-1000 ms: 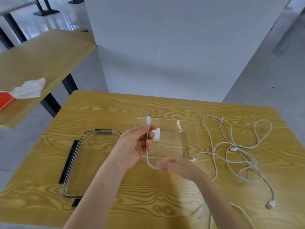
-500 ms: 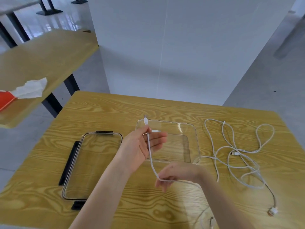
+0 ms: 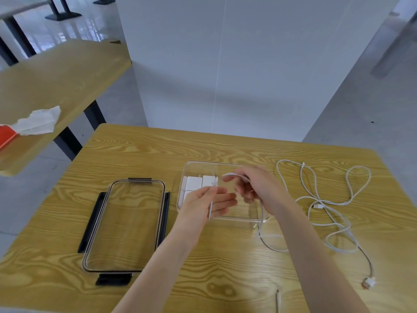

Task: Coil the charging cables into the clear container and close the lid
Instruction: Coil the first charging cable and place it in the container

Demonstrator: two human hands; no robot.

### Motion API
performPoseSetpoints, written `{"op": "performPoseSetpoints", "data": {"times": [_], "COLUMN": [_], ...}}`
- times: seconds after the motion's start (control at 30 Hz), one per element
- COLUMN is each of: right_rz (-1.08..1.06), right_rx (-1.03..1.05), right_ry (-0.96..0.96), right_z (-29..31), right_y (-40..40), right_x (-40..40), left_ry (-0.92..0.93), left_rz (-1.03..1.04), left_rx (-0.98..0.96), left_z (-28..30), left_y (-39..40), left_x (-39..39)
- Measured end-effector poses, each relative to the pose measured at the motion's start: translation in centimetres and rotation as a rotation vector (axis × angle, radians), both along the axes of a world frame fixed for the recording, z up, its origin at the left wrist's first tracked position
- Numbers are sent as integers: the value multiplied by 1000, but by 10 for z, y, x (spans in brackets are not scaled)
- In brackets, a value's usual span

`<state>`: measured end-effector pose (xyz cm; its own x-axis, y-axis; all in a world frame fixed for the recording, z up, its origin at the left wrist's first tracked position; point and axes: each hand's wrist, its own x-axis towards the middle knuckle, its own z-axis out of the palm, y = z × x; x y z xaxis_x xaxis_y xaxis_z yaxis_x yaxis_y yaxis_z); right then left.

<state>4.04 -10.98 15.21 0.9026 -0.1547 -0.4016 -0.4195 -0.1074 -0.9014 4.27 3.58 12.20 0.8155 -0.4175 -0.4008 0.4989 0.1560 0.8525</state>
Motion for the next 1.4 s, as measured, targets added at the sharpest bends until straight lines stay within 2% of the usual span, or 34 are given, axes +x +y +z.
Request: {"op": "performPoseSetpoints", "data": {"times": [0.07, 0.13, 0.2, 0.27, 0.33, 0.43, 0.53, 0.67, 0.83, 0.97, 1.03, 1.13, 1.3, 1.4], "right_rz": [88, 198, 225, 193, 234, 447, 617, 718, 670, 653, 575, 433, 175, 11], "right_rx": [-77, -252, -382, -360, -246, -150, -68, -86, -130, 24, 14, -164, -548, -578], "right_ry": [-91, -187, -299, -336, -274, -107, 92, 197, 247, 239, 253, 240, 105, 14], "right_z": [15, 18, 7, -9, -22, -39, -55, -73, -86, -91, -97, -108, -94, -67], "right_y": [11, 22, 32, 36, 36, 27, 12, 2, -8, -26, -37, -47, -37, -30], "right_x": [-10, -22, -31, -37, -39, -38, -40, -42, -34, -42, -46, -47, -36, -22], "left_ry": [-38, -16, 78, 178, 231, 271, 226, 172, 204, 256, 274, 247, 81, 22], "left_rz": [30, 58, 93, 106, 98, 126, 161, 121, 86, 133, 145, 112, 29, -32], "left_rx": [8, -50, -153, -216, -237, -263, -328, -322, -363, -447, -484, -458, -214, -50], "left_z": [-4, -3, -1, 0, 2, 3, 3, 6, 8, 6, 6, 7, 2, -2], "left_y": [-3, -5, -4, -1, 0, -1, 5, 16, 16, 20, 22, 21, 12, 6], "left_x": [1, 3, 7, 11, 13, 12, 17, 26, 23, 26, 27, 26, 16, 7]}}
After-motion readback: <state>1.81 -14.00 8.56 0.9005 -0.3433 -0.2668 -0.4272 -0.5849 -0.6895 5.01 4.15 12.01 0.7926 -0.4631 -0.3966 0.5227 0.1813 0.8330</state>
